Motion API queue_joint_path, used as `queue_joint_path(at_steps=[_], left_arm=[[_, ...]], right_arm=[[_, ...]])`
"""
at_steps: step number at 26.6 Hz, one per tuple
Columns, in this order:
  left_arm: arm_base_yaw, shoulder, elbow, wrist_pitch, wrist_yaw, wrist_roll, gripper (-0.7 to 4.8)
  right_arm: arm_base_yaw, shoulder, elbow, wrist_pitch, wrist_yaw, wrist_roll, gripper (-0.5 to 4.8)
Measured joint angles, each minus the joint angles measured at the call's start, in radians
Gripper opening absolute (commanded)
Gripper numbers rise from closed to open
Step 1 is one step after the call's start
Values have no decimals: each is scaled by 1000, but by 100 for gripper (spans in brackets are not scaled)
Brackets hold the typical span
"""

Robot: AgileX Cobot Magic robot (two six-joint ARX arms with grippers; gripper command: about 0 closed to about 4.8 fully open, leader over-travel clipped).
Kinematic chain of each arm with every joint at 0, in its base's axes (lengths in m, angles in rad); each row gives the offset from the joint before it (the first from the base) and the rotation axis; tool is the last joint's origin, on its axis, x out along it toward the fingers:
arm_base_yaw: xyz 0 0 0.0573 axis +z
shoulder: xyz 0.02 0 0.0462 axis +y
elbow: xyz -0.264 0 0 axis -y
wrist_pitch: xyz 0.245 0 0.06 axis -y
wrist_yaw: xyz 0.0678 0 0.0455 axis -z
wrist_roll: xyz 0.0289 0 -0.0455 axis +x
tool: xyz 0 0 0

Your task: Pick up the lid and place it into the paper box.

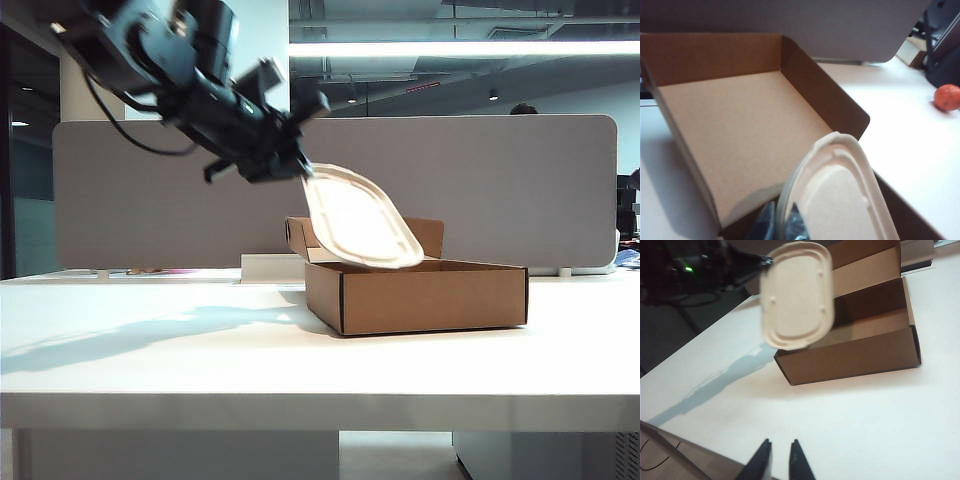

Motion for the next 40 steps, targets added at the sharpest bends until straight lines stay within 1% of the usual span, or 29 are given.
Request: queue_joint_path(at_steps=[6, 9, 17, 20, 21, 24, 26, 27, 29, 30, 34, 36, 37, 39, 40], left_arm=[[-28, 104, 119, 0, -31, 29, -6], [-39, 136, 161, -32, -35, 32, -6], [-46, 177, 161, -105, -39, 32, -5], [-46, 176, 161, -107, -39, 57, 2], [-46, 176, 161, -107, -39, 68, 14], [-46, 176, 161, -108, -38, 90, 86], [-46, 175, 161, -118, -37, 97, 100], [-46, 175, 161, -125, -32, 97, 128], [-46, 175, 161, -145, 8, 97, 162], [-46, 175, 161, -148, 20, 97, 163], [-46, 152, 160, -159, 28, 99, 161], [-45, 104, 160, -176, 27, 121, 144], [-44, 76, 160, -190, 25, 137, 131], [-37, 17, 160, -229, 22, 172, 66], [-34, -18, 160, -258, 17, 192, 37]], right_arm=[[0, 0, 0, 0, -20, 0, 67], [0, 0, 0, 0, -21, 0, 67], [0, 0, 0, 0, -20, 0, 67], [0, 0, 0, 0, -20, 0, 67], [0, 0, 0, 0, -21, 0, 67], [0, 0, 0, 0, -21, 0, 68], [0, 0, 0, 0, -20, 0, 68], [0, 0, 0, 0, -20, 0, 68], [0, 0, 0, 0, -20, 0, 68], [0, 0, 0, 0, -20, 0, 68], [0, 0, 0, 0, -19, 0, 67], [-1, 0, 0, 0, -8, 0, 65], [-1, 0, 0, 0, 5, 0, 62], [-2, 0, 0, 0, 38, -2, 59], [-2, 0, 0, 0, 57, -3, 42]])
